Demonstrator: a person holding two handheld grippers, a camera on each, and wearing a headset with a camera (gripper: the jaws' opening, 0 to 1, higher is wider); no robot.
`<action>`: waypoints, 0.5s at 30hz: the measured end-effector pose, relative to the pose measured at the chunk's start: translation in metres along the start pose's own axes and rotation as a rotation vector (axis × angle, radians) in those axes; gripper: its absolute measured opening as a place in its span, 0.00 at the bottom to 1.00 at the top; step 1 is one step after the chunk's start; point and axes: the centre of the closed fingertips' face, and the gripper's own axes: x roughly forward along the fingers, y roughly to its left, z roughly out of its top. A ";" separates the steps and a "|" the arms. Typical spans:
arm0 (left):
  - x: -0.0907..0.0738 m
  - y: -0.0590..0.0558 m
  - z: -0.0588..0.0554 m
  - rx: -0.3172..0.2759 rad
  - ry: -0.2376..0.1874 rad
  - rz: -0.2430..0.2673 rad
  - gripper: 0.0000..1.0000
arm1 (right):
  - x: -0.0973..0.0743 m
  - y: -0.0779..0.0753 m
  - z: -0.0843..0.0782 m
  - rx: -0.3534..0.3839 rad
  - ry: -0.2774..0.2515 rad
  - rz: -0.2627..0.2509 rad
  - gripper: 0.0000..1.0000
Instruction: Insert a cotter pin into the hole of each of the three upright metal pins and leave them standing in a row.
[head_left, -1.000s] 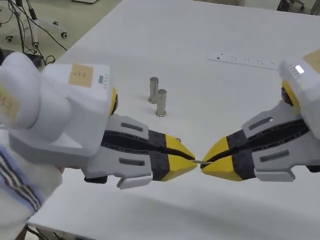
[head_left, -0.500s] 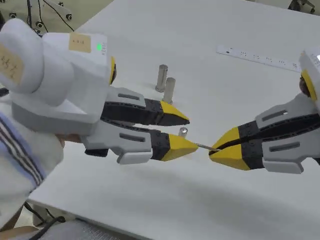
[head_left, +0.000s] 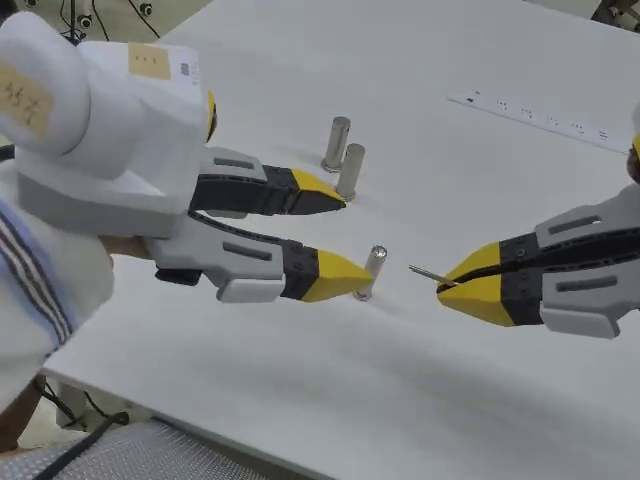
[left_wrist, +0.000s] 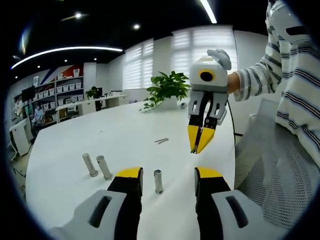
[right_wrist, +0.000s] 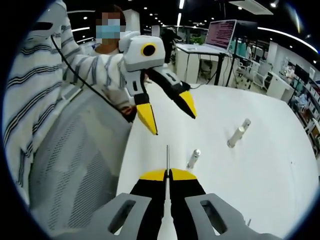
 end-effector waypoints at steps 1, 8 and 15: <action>-0.001 0.003 -0.002 0.001 0.002 0.006 0.43 | 0.000 -0.001 -0.001 0.005 0.006 -0.006 0.03; 0.000 0.010 -0.022 -0.041 0.012 -0.031 0.42 | 0.003 -0.008 -0.012 0.037 0.063 -0.043 0.03; 0.022 0.016 -0.039 -0.009 0.050 -0.083 0.35 | 0.011 -0.020 -0.023 0.071 0.145 -0.090 0.03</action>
